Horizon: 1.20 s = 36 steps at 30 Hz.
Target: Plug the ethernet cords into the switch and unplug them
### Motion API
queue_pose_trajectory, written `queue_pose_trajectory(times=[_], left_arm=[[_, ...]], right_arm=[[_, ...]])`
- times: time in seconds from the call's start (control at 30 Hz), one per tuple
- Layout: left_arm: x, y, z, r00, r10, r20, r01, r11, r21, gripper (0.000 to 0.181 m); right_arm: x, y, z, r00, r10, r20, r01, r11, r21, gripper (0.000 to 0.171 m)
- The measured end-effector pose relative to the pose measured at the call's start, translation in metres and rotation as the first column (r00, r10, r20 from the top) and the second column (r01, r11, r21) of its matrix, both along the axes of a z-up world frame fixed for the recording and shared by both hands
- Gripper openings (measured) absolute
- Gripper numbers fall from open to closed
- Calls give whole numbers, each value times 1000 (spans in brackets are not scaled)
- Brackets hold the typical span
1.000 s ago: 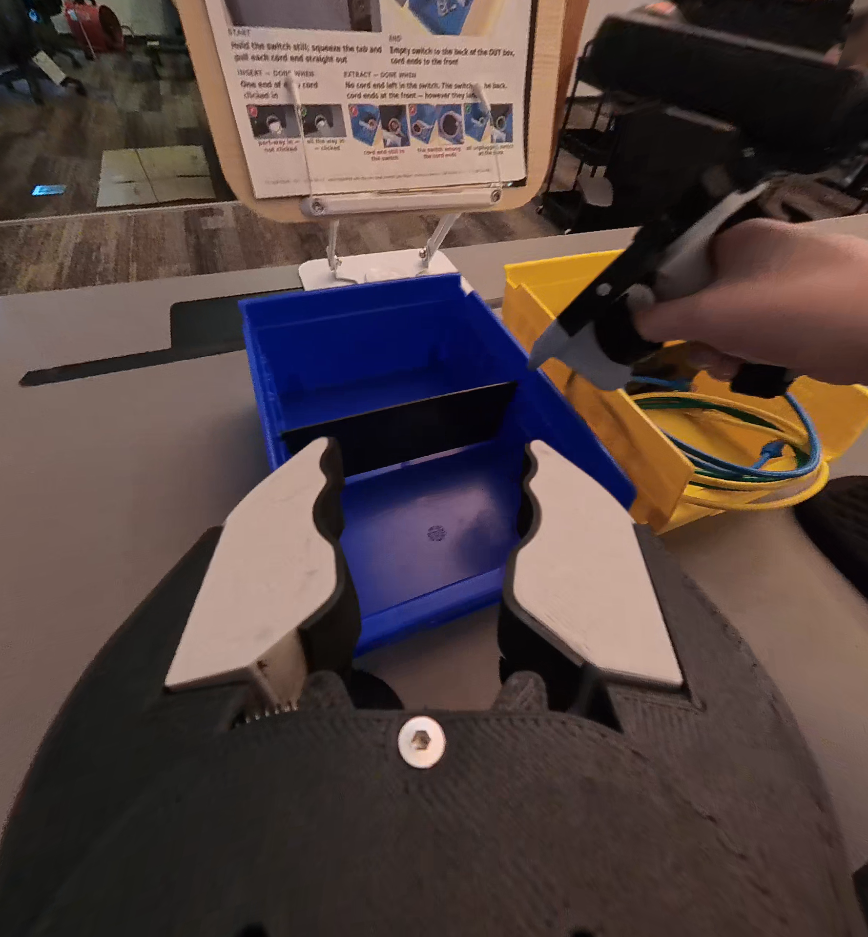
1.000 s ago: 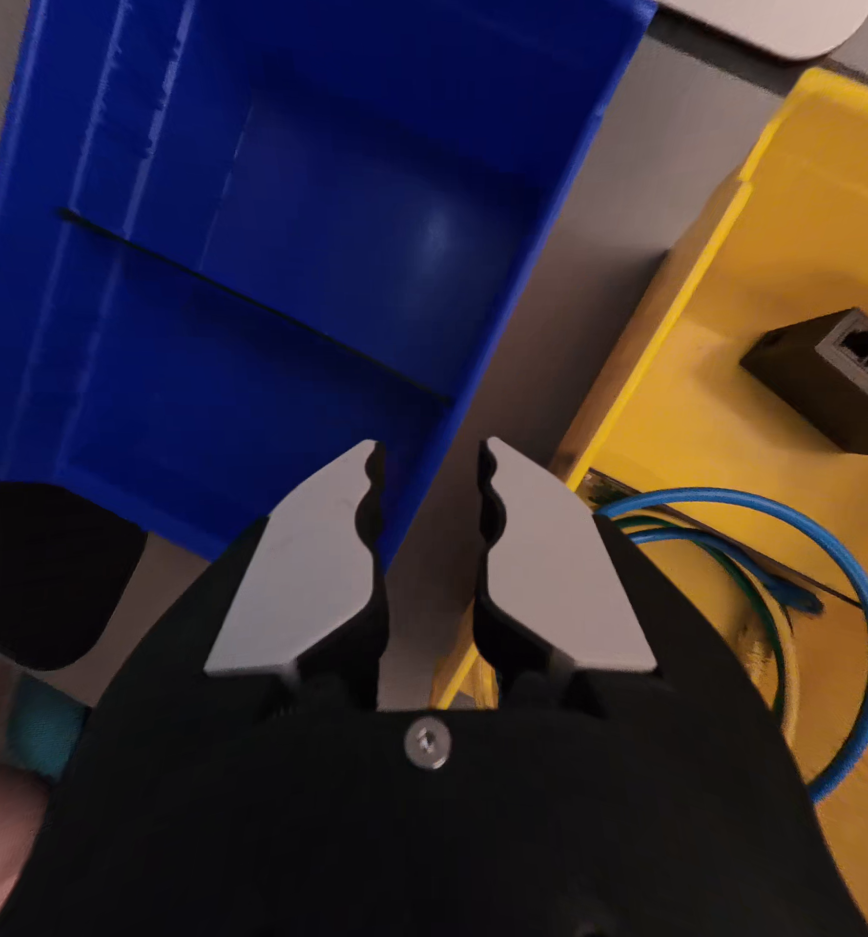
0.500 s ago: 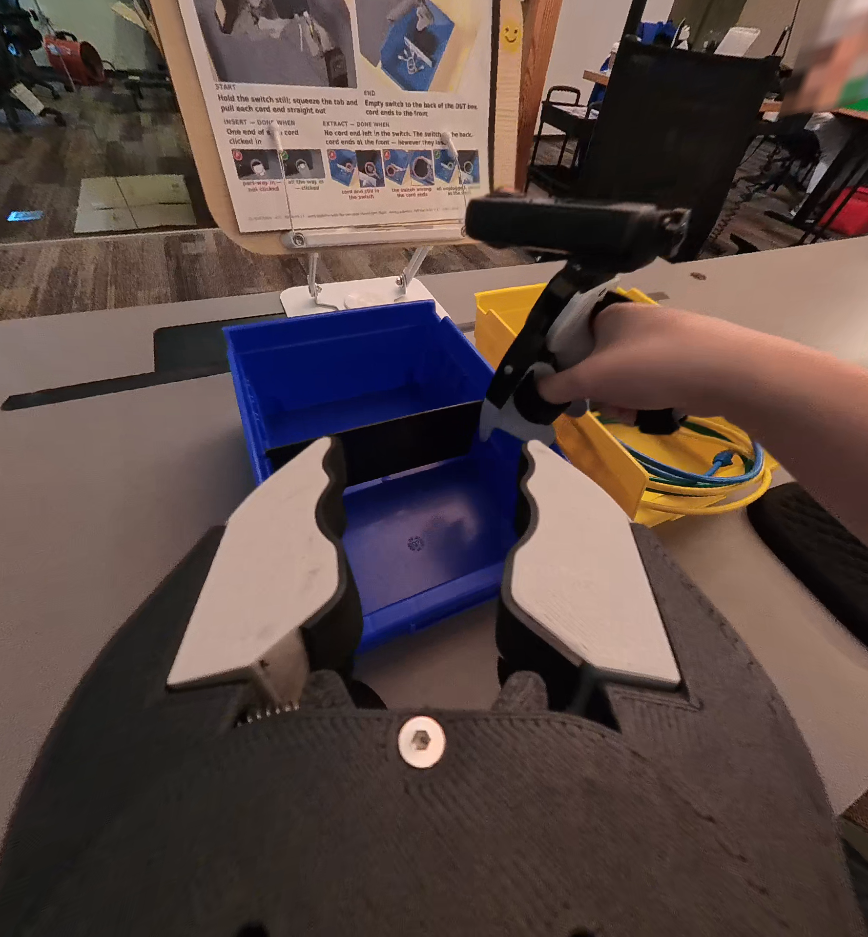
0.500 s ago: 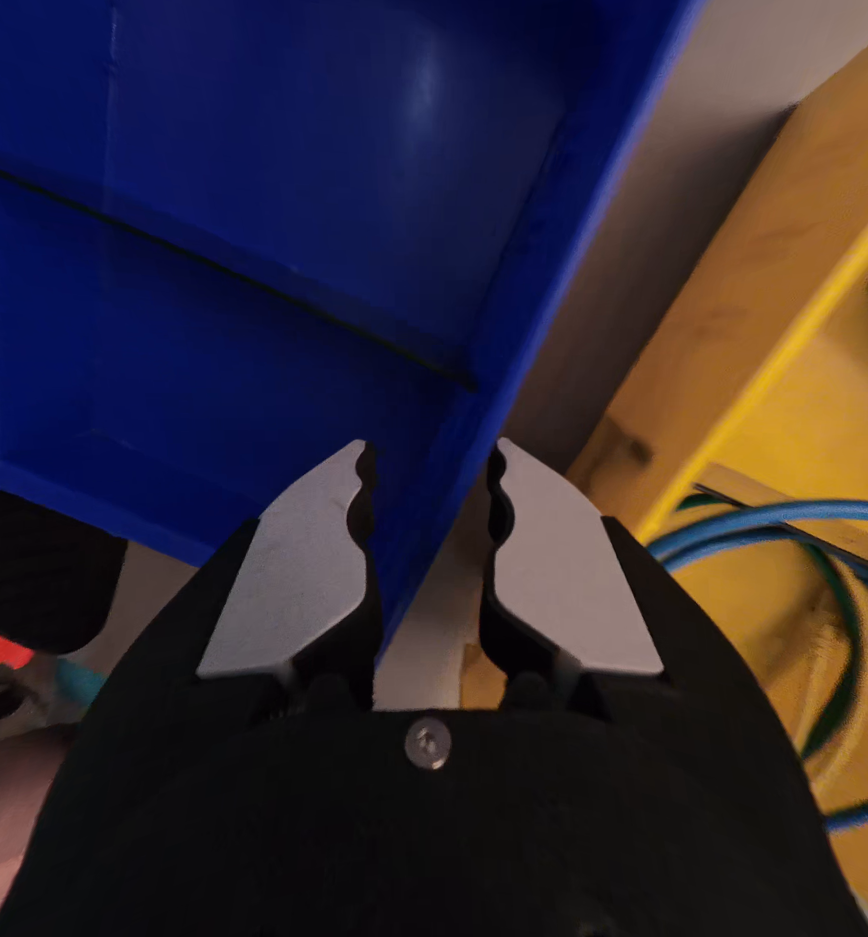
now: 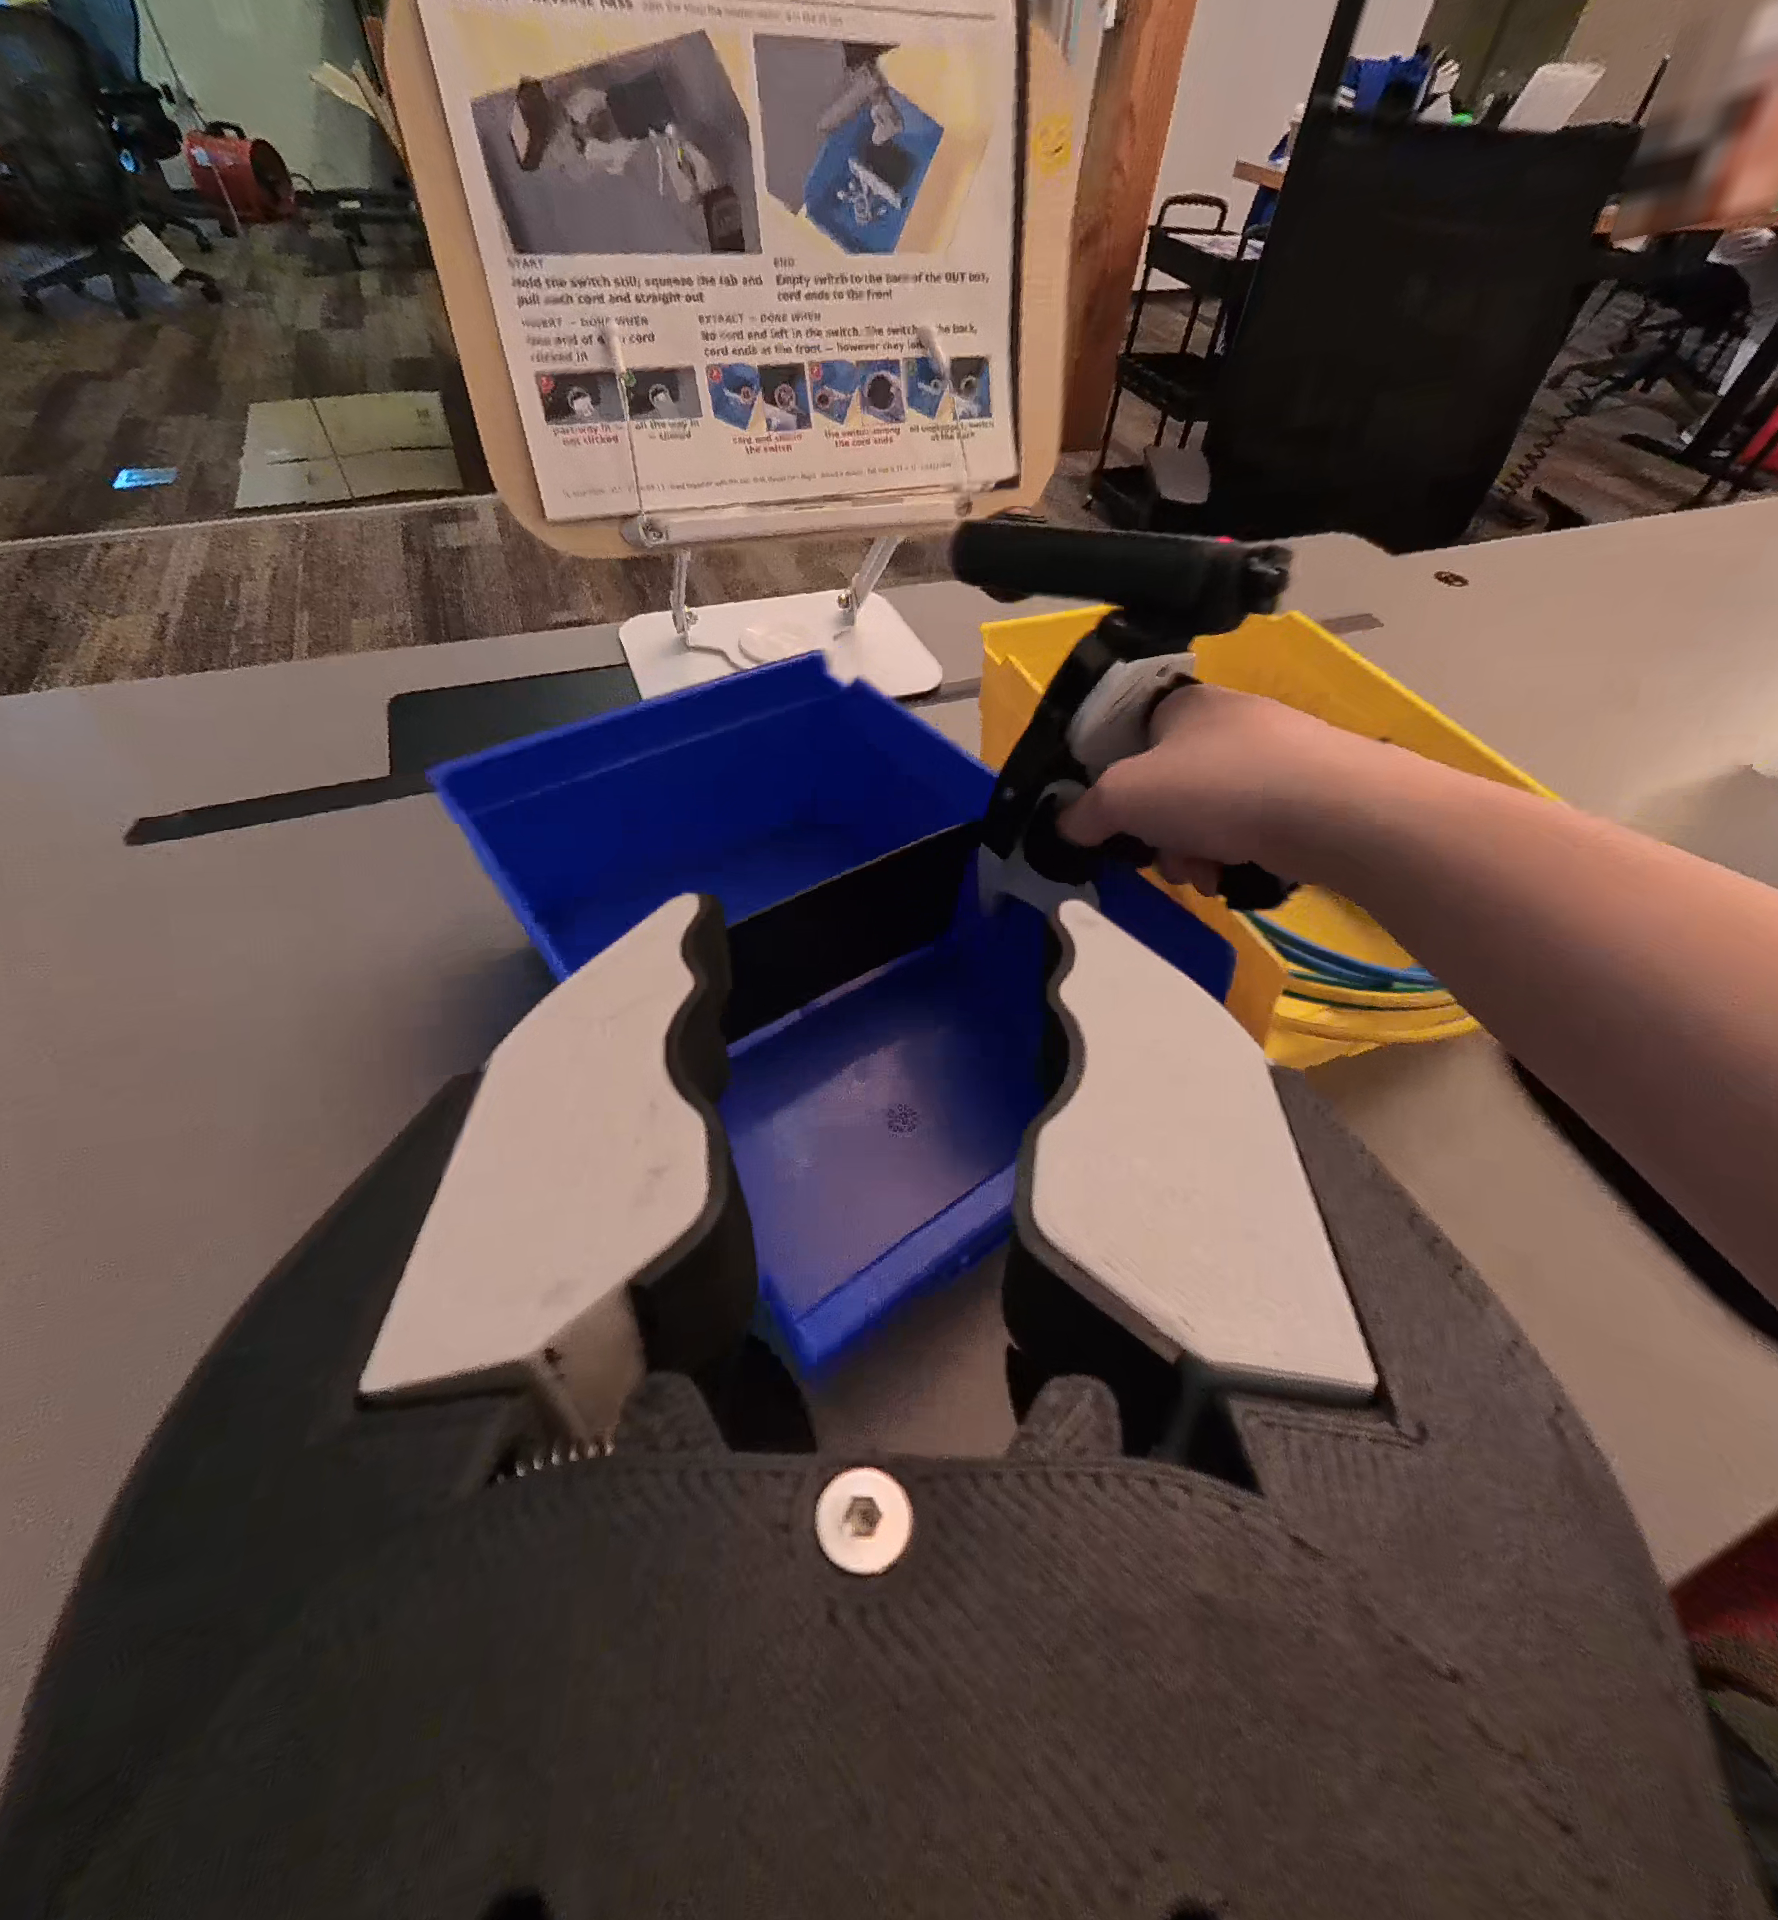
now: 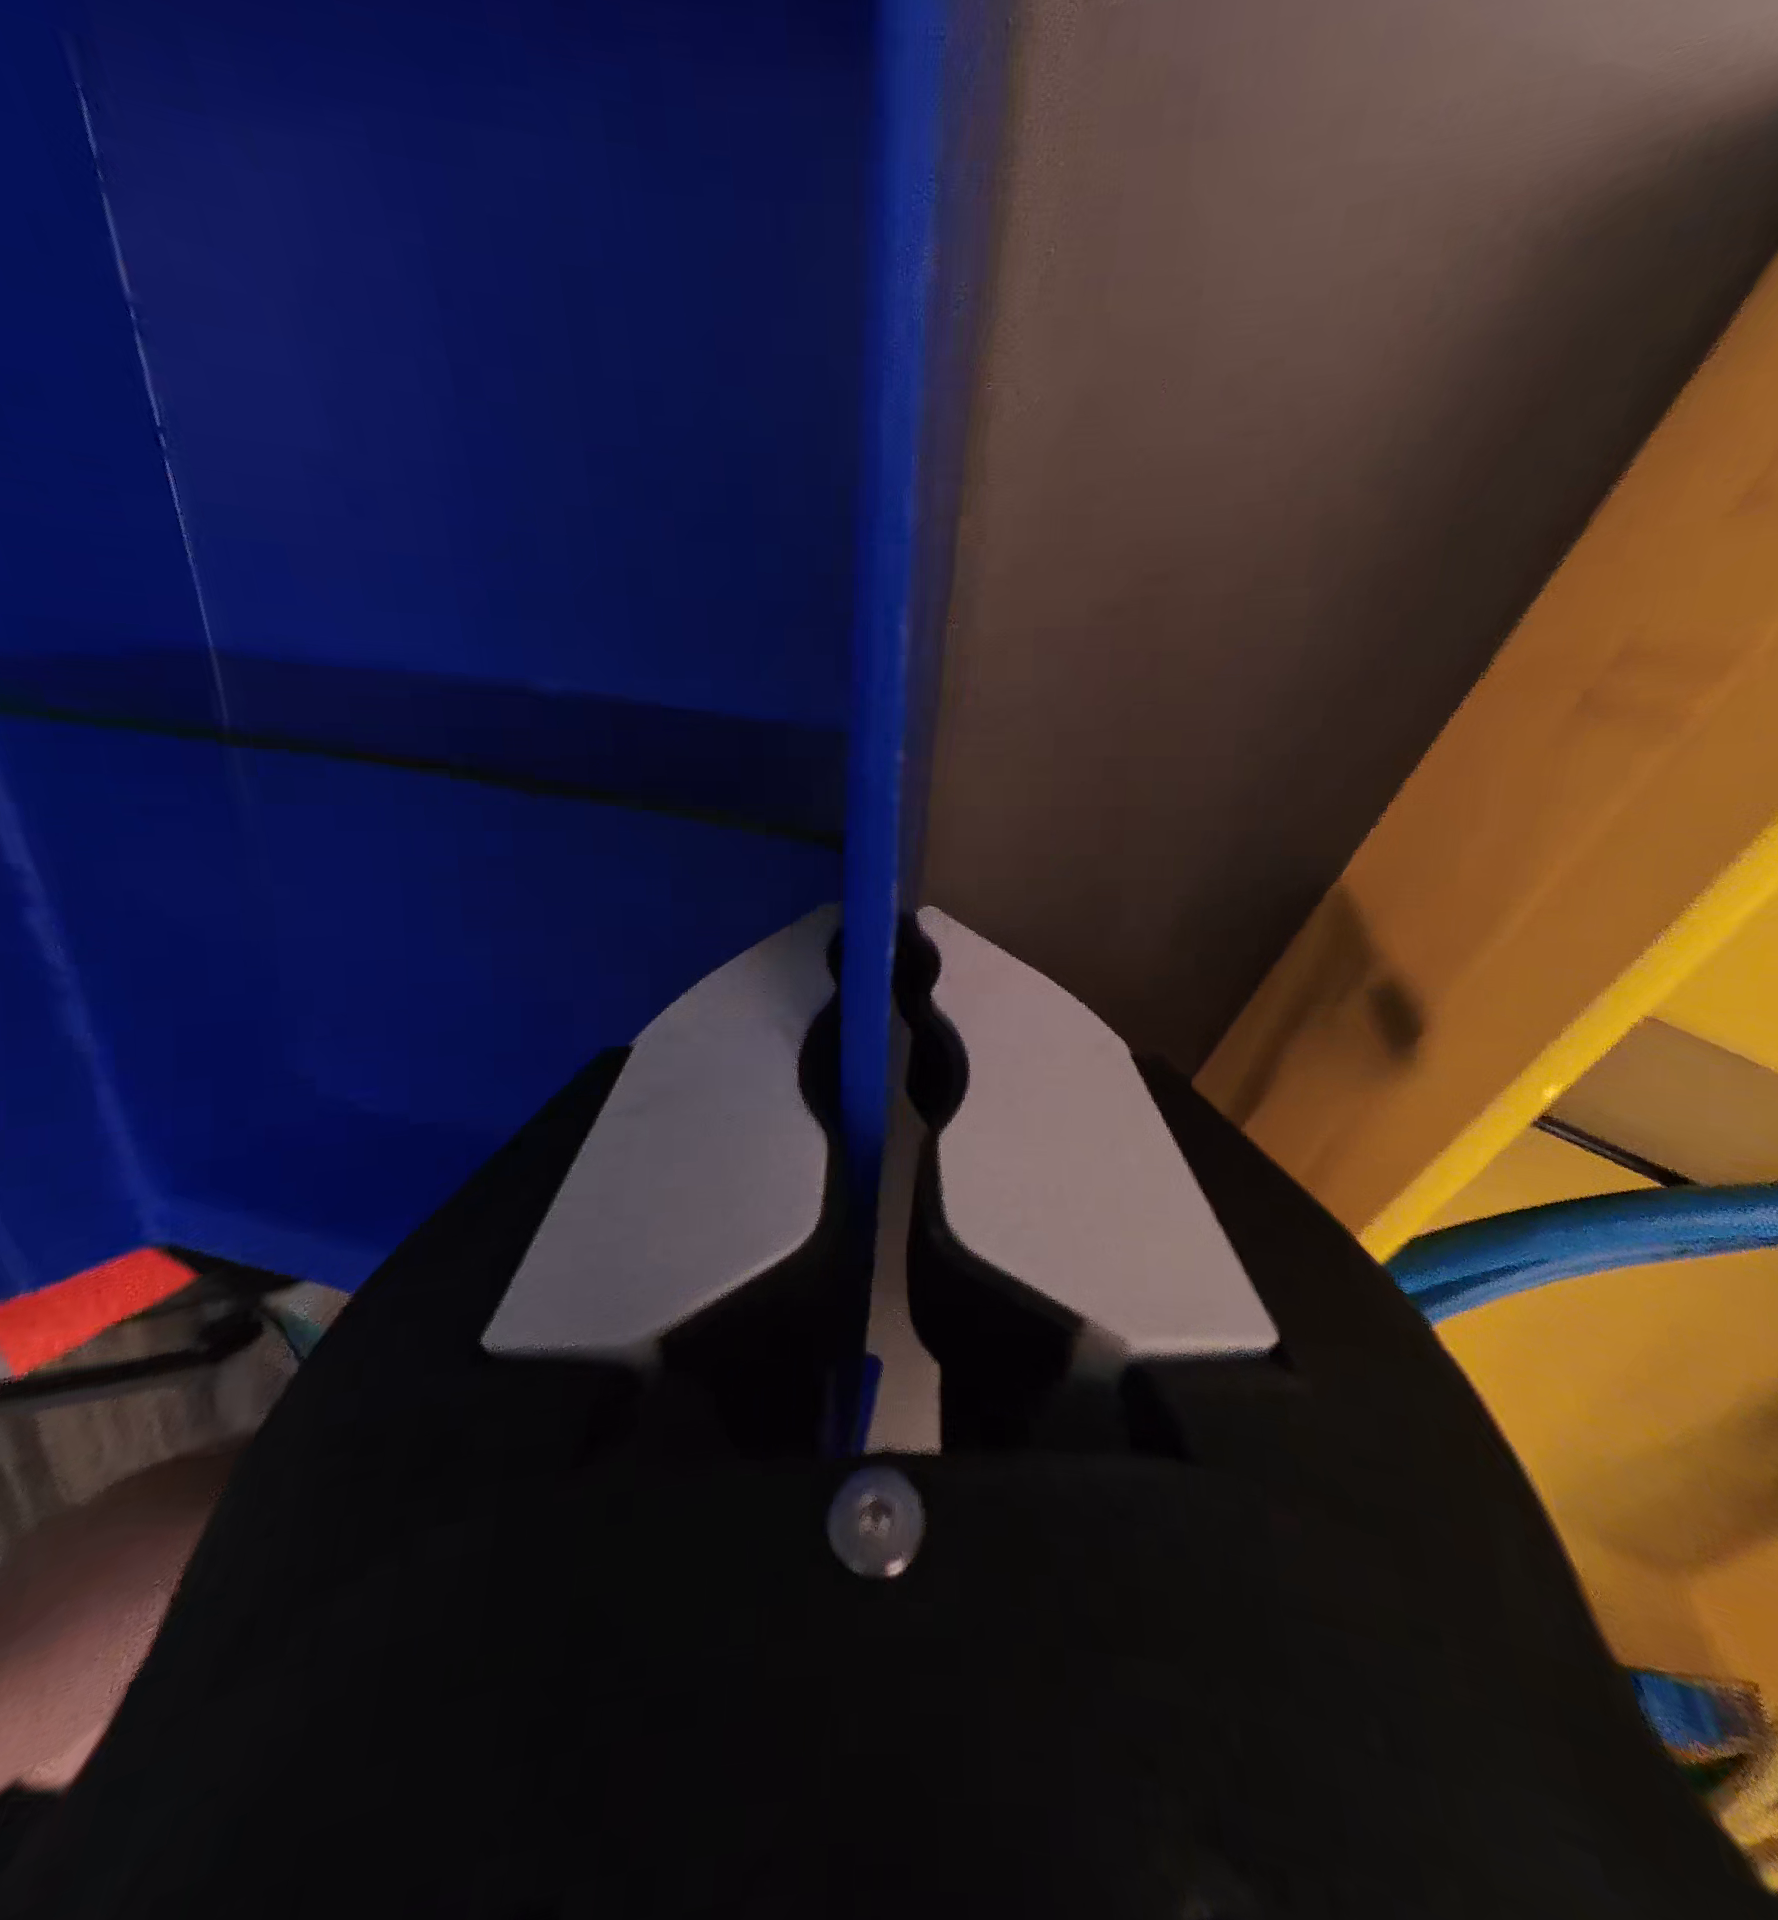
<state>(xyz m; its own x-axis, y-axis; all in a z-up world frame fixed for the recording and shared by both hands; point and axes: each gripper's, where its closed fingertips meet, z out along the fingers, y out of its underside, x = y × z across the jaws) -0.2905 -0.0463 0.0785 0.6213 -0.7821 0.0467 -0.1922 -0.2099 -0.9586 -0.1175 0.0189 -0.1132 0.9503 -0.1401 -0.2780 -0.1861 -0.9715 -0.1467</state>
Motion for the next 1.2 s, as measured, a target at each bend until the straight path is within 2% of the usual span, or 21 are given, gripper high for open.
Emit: queue_pose_trajectory(times=[0.07, 0.13, 0.27, 0.4, 0.5, 0.6, 0.7, 0.77, 0.87, 0.97, 1.03, 1.13, 1.2], left_arm=[[-9, -18, 22, 1000, 12, 19, -13, 998, 61, 56], [-21, -33, 47, 997, 47, 61, -55, 989, 139, 53], [-39, -54, 86, 983, 100, 157, -137, 960, 244, 58], [-9, -61, 69, 995, -37, 88, 20, 982, 186, 49], [48, -45, 18, 983, -184, 22, 184, 982, -29, 63], [122, -13, -42, 954, -300, -14, 285, 919, -271, 63], [183, 44, -78, 968, -250, -25, 222, 896, -384, 50], [219, 62, -97, 962, -269, -50, 211, 845, -491, 53], [256, 76, -128, 932, -298, -207, 141, 823, -550, 56], [266, 82, -157, 841, -334, -426, 80, 854, -514, 50], [265, 83, -161, 796, -363, -485, 84, 858, -506, 37], [259, 75, -161, 723, -447, -527, 107, 826, -553, 22], [245, 84, -161, 645, -443, -623, 102, 858, -504, 18]], right_arm=[[-7, 0, 18, 997, 57, -51, -57, 998, -2, 7], [-11, 4, 52, 989, 105, -102, -102, 994, 28, 7], [15, 5, 157, 979, 186, -86, -172, 973, 152, 8], [106, -36, 248, 994, 103, 41, -109, 974, 197, 7], [201, -90, 273, 985, -74, 158, 40, 978, 207, 8], [288, -158, 254, 947, -255, 196, 224, 960, 167, 8], [352, -225, 209, 896, -406, 180, 394, 913, 103, 7], [382, -262, 177, 856, -489, 165, 487, 872, 59, 7], [410, -304, 133, 821, -544, 172, 552, 834, -2, 7], [422, -328, 97, 815, -556, 162, 570, 819, -58, 7], [427, -336, 78, 814, -564, 142, 577, 813, -81, 7], [428, -332, 55, 822, -557, 113, 567, 818, -92, 7], [422, -321, 42, 837, -539, 93, 546, 832, -96, 9]])
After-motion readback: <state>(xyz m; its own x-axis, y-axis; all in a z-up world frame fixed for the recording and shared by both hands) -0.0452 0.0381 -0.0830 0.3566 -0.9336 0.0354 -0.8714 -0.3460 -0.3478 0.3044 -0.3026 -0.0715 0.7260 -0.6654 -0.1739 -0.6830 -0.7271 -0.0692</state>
